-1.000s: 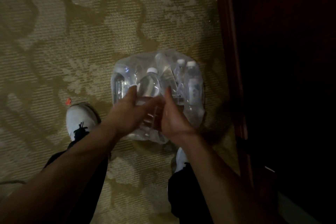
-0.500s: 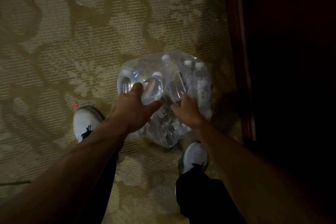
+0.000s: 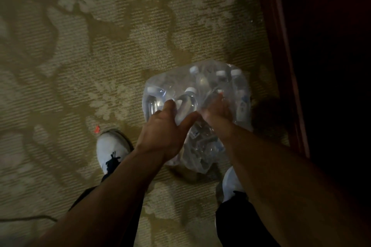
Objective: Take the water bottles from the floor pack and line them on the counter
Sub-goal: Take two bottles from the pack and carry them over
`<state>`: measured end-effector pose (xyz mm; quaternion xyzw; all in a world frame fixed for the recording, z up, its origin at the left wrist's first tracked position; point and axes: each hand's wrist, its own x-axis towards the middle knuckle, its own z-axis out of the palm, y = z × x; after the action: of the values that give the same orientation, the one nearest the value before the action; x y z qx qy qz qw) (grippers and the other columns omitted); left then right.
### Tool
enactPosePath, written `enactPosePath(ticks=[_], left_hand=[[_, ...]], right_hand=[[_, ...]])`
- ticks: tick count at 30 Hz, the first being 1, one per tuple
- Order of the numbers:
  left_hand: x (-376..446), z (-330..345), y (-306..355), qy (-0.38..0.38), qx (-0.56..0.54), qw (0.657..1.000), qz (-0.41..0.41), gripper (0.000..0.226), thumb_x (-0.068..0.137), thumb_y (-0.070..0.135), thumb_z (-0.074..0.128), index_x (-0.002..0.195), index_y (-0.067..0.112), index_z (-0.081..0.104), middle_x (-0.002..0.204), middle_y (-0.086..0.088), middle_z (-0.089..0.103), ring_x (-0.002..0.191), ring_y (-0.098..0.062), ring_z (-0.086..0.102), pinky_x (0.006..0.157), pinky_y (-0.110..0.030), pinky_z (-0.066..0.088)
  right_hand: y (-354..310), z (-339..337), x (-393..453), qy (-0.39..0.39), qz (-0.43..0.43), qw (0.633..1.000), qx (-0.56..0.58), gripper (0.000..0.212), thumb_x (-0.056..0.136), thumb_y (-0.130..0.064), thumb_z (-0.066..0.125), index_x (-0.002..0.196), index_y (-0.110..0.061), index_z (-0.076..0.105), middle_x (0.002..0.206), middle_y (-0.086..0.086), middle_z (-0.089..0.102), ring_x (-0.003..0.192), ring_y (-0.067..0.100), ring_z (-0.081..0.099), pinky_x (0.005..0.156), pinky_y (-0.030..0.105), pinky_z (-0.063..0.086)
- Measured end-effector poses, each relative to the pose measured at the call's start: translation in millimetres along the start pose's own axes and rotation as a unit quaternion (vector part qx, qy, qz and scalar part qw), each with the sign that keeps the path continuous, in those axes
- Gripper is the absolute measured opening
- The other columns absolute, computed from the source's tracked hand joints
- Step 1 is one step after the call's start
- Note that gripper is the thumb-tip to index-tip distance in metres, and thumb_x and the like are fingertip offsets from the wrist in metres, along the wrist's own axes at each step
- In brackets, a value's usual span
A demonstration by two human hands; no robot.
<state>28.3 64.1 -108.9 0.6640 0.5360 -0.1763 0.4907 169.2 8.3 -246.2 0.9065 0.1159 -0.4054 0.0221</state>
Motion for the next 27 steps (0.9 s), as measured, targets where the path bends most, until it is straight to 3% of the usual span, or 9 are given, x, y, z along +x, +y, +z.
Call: enactPosePath(ticks=[5,9,12,16,17,20,22,24,27], left_hand=[[-6.9,-0.4,-0.2,-0.007,-0.025,1.000,-0.014,0.070,0.089,0.066,0.053,0.143,0.023,0.041,0.134,-0.005,0.063,0.109,-0.028,0.067,0.097,-0.040,0.051],[-24.4,5.0,1.4,-0.016,-0.122,0.992,-0.040,0.067,0.086,0.069,0.055,0.137,0.027,0.044,0.113,-0.006,0.072,0.072,-0.022,0.076,0.068,-0.039,0.060],[-47.2,15.0,19.7,-0.017,-0.200,0.976,-0.080,0.063,0.090,0.054,0.063,0.137,0.016,0.044,0.110,-0.010,0.073,0.055,-0.018,0.074,0.050,-0.028,0.053],[-88.1,15.4,53.9,-0.013,-0.197,0.977,-0.078,0.066,0.080,0.050,0.078,0.124,0.023,0.037,0.115,-0.002,0.071,0.057,-0.011,0.073,0.046,-0.016,0.053],[-101.0,10.5,62.5,-0.014,-0.200,0.976,-0.083,0.072,0.072,0.054,0.083,0.118,0.024,0.036,0.115,-0.002,0.071,0.063,-0.013,0.075,0.053,-0.021,0.058],[-151.1,-7.9,87.5,-0.010,-0.212,0.973,-0.084,0.095,0.049,0.066,0.087,0.117,0.021,0.039,0.114,-0.003,0.070,0.079,-0.020,0.076,0.072,-0.040,0.064],[-193.5,-24.4,111.9,-0.019,-0.232,0.969,-0.081,0.086,0.062,0.049,0.091,0.124,0.013,0.043,0.096,-0.006,0.074,0.066,-0.017,0.074,0.061,-0.033,0.061],[-239.3,-41.8,136.6,-0.024,-0.251,0.965,-0.075,0.078,0.070,0.034,0.090,0.128,0.009,0.044,0.084,-0.008,0.075,0.061,-0.022,0.074,0.054,-0.032,0.059],[-298.7,-59.3,170.2,-0.026,-0.296,0.954,-0.037,0.075,0.073,0.025,0.088,0.132,0.005,0.047,0.085,-0.007,0.078,0.065,-0.028,0.075,0.057,-0.037,0.059]], right_hand=[[17.5,-3.7,-8.9,-0.019,-0.017,1.000,0.018,0.085,0.078,-0.039,0.080,0.146,-0.011,0.036,0.145,0.014,0.049,0.133,0.033,0.048,0.102,0.038,0.043],[32.6,-29.7,-32.9,-0.151,0.001,0.970,0.190,0.074,0.072,-0.055,0.074,0.131,-0.014,0.055,0.123,0.006,0.063,0.110,0.024,0.064,0.080,0.029,0.055],[58.4,-63.6,-69.6,-0.226,-0.014,0.921,0.317,0.047,0.087,-0.034,0.071,0.125,-0.012,0.055,0.116,0.006,0.061,0.087,0.016,0.065,0.061,0.021,0.055],[83.3,-106.1,-131.1,-0.316,0.079,0.818,0.473,0.062,0.080,-0.003,0.077,0.134,-0.012,0.048,0.122,0.003,0.058,0.109,0.011,0.062,0.085,0.021,0.053],[90.9,-119.6,-148.8,-0.348,0.063,0.794,0.494,0.054,0.084,-0.002,0.074,0.131,-0.010,0.048,0.116,0.001,0.058,0.099,0.002,0.063,0.080,0.015,0.051],[110.1,-177.8,-232.4,-0.276,0.012,0.801,0.531,0.008,0.102,-0.010,0.051,0.107,-0.015,0.052,0.092,-0.003,0.056,0.061,-0.007,0.065,0.056,0.009,0.049],[112.5,-218.1,-279.3,-0.273,0.039,0.770,0.575,0.015,0.105,-0.013,0.045,0.094,-0.020,0.052,0.087,-0.003,0.055,0.053,-0.004,0.065,0.052,0.011,0.050],[126.9,-249.2,-321.0,-0.291,0.062,0.738,0.606,0.005,0.102,-0.017,0.052,0.099,-0.018,0.056,0.087,0.001,0.056,0.054,0.002,0.066,0.051,0.014,0.051],[133.4,-298.5,-372.6,-0.330,0.073,0.706,0.623,0.040,0.072,-0.035,0.079,0.104,-0.015,0.065,0.090,0.015,0.061,0.069,0.023,0.063,0.059,0.031,0.055]])
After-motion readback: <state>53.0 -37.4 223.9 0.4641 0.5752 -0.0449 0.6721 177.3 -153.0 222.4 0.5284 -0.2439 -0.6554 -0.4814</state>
